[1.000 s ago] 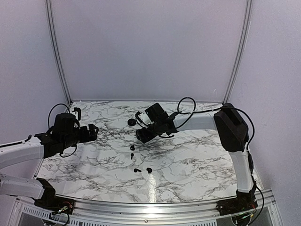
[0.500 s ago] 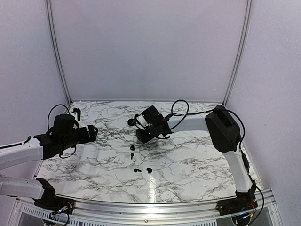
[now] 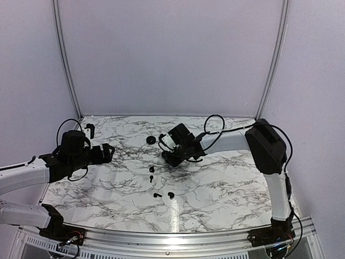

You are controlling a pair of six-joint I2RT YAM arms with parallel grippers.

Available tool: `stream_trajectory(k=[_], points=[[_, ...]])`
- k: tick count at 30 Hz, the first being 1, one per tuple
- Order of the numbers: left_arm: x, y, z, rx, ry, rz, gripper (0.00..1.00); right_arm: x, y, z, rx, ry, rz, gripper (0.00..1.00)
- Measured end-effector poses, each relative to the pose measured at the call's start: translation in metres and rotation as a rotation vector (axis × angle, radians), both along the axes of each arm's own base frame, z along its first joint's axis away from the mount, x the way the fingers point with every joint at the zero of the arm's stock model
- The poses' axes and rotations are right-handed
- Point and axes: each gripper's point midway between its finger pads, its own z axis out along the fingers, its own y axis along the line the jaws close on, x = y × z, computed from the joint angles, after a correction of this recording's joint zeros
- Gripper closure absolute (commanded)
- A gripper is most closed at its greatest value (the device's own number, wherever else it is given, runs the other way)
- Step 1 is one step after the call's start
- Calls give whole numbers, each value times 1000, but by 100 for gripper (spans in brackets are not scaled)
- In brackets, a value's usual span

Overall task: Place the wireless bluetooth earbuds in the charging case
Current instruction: Pick up the charging case from the center of the board, then pass from the right arm to the left

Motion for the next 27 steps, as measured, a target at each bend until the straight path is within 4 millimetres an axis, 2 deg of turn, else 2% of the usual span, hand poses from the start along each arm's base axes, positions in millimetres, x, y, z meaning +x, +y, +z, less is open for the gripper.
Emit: stream_trajectory(k=[4, 10, 15, 21, 24, 27], points=[[-3, -8, 1, -25, 7, -42, 4, -18, -20, 19, -20, -34, 39, 67], [-18, -34, 12, -129, 23, -189, 7, -49, -37, 78, -30, -191, 137, 67], [-41, -59, 36, -273, 12, -335, 8, -112, -26, 126, -41, -346, 296, 68], [-87, -95, 46, -389, 60, -539, 12, -187, -17, 155, -47, -467, 480, 68], [-106, -110, 48, -419, 91, -626, 14, -211, -15, 168, -50, -514, 530, 68], [-122, -123, 48, -433, 121, -699, 17, -225, -16, 182, -47, -556, 557, 69]])
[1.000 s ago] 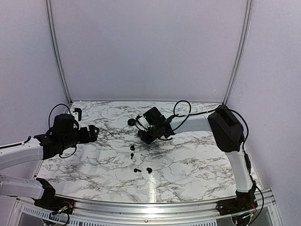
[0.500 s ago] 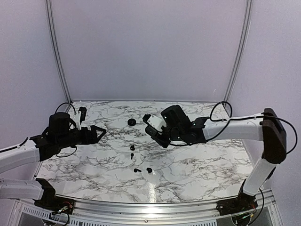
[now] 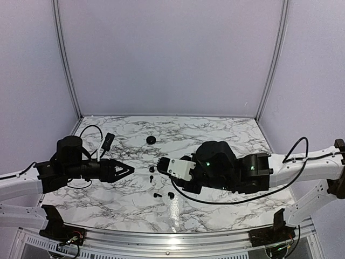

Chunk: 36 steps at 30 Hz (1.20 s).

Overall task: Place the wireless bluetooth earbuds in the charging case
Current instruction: Pass from the right arm to the left

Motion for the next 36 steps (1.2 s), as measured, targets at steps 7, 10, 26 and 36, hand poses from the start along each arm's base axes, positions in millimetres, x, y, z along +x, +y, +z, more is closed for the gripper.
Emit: stream_trajectory(k=[7, 10, 26, 36], points=[[-38, -37, 7, 0, -6, -190, 22, -16, -2, 7, -33, -62, 28, 69], [-51, -49, 14, -22, -40, -243, 26, -22, 0, 7, -48, -77, 43, 69], [-62, -83, 25, -84, -142, -304, 45, -38, 13, 3, -65, -96, 86, 71], [-61, -89, 36, -155, -165, -278, 54, -44, 20, 12, -39, -125, 100, 72]])
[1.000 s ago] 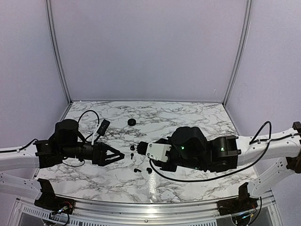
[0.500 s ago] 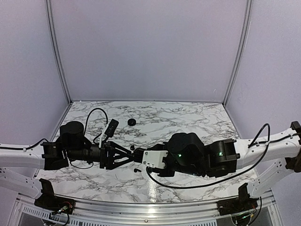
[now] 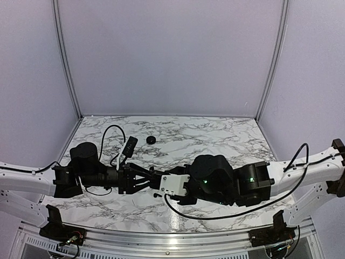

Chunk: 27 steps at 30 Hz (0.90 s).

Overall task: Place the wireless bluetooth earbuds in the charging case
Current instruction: Pass from the right arm to the left

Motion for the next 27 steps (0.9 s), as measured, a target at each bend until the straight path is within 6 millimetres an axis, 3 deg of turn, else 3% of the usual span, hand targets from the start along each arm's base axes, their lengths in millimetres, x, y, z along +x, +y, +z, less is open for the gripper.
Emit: stream_trajectory(k=[7, 20, 27], points=[[2, -3, 4, -24, 1, 10, 60, -2, 3, 6, 20, -17, 0, 73], [5, -5, 4, -36, 31, 26, 54, -3, 5, 18, 51, -76, -31, 73], [5, -5, 8, -58, 34, 29, 62, -3, 5, 24, 58, -106, -45, 73]])
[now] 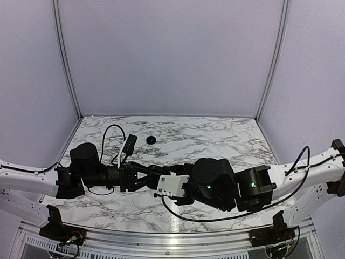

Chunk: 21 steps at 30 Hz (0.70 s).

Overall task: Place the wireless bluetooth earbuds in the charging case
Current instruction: Pass from the right arm to the left

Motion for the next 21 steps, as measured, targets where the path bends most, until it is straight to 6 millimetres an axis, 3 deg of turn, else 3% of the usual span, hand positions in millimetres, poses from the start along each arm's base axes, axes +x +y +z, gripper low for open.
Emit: stream_trajectory(k=[14, 15, 19, 21], points=[[0, 1, 5, -29, -17, 5, 76, 5, 1, 3, 3, -39, -33, 70], [0, 1, 7, -34, -17, 5, 78, 5, 1, 4, 6, -42, -34, 66], [-1, 2, 8, -44, -20, 6, 84, 4, 2, 6, 14, -43, -30, 29], [-1, 4, 5, -42, -25, 12, 86, 2, 3, 10, 39, -28, -19, 17]])
